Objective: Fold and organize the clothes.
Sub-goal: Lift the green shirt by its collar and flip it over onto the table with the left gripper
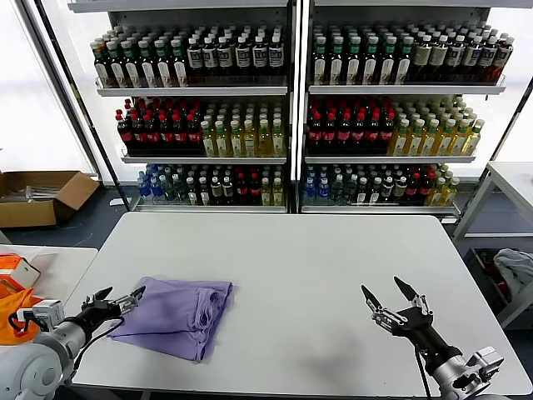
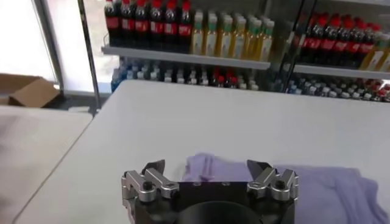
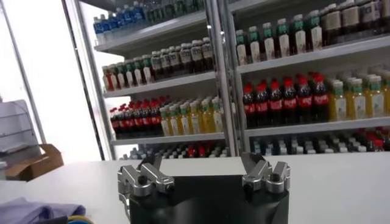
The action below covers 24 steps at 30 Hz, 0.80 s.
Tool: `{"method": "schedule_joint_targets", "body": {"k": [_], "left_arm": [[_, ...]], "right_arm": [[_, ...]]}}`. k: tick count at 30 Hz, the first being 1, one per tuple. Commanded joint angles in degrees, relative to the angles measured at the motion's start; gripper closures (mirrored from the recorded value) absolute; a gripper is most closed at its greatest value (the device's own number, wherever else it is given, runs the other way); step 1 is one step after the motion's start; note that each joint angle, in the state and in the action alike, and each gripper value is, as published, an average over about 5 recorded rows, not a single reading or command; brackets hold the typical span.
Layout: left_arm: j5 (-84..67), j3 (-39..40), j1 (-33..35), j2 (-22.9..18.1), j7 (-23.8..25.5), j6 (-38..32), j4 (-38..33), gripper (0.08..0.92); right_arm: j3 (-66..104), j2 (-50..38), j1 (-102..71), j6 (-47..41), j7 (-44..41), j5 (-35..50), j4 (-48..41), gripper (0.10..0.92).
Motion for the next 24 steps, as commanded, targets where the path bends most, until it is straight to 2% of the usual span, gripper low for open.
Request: {"method": "schedule_joint_targets", "body": {"k": [1,9,16,24], "left_arm": [[-3.34,2.76,-0.85,-0.61,1.32,0.77,5.13,0.177],[-2.87,5.59,-1.22,-1.85,2.22,0.97,5.53,0.199],[-2.28,5.32,-0.55,-2.58,2.84,0.73,5.61,0.389],[-1.88,4.18,-0.03,-5.21,2.09,-1.45,5.32,0.614]], "right_arm": [[1.93,-1.15,-0.11,0.14,-0.49,0.57,0.03,0.203],[2.15,-0.87,-0.28,0.16,-0.47,0.52,0.60,0.203],[3.03,-1.14,-1.02,0.27,-0.72,0.65,1.18,0.203],[2.85,-0.89,-1.07,0.33,-0.69,0.63,1.36,0.203]]}}
